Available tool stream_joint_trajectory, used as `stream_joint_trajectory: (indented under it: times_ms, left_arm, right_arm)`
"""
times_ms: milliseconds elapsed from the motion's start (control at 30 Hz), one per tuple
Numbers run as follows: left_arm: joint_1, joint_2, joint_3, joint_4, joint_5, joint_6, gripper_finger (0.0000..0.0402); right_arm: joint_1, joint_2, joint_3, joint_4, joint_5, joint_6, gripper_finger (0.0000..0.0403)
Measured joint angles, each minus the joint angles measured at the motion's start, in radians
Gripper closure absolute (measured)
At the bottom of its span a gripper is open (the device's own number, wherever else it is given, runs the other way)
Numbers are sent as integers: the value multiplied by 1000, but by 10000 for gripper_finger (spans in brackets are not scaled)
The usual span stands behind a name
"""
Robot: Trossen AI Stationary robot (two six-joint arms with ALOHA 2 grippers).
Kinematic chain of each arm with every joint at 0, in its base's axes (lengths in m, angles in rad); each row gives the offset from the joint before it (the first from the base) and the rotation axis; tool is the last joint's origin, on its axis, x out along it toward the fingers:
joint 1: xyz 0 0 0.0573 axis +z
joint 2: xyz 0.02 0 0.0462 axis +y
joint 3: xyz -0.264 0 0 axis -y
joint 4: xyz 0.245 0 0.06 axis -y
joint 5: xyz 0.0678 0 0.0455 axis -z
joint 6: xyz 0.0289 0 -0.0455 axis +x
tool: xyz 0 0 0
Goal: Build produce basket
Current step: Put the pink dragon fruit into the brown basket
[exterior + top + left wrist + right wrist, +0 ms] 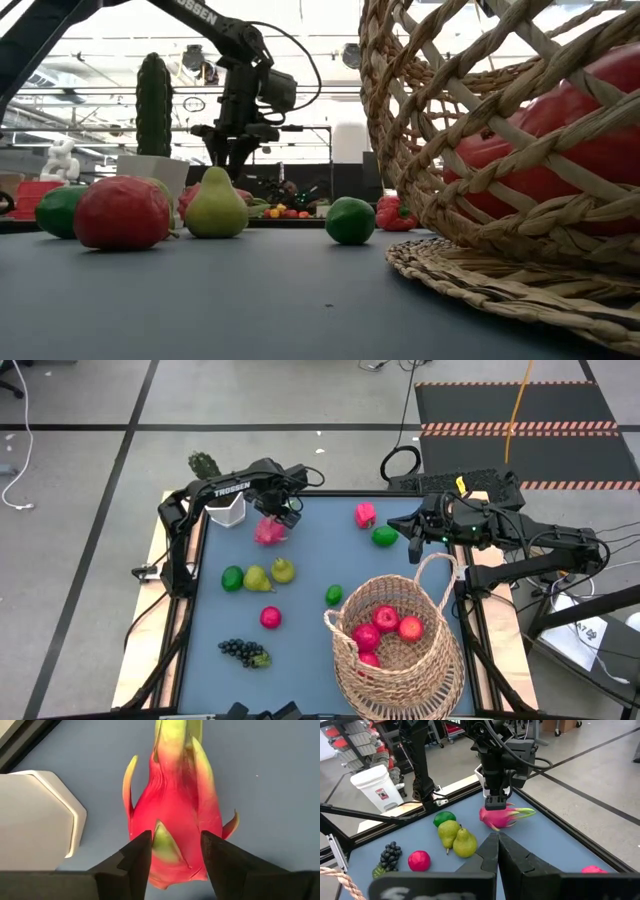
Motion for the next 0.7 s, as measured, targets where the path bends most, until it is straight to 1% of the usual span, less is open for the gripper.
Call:
stream_joint_trajectory:
  times_ms: [233, 433, 533, 633, 700]
  left_arm:
    - [0, 0, 0, -6, 0, 4, 296]
    - [-1, 0, 0, -8, 0, 26, 324]
    - [-2, 0, 0, -8, 3, 50, 348]
    - [-2, 0, 0, -6, 16, 63, 381]
    - [-3, 0, 0, -5, 24, 67, 394]
  right_arm:
    - [0, 0, 0, 0, 0, 3, 403]
    - [0, 0, 0, 0, 0, 4, 403]
    - [0, 0, 0, 0, -1, 4, 403]
    - [0, 0, 0, 0, 0, 4, 403]
    - [0, 0, 0, 0, -1, 4, 403]
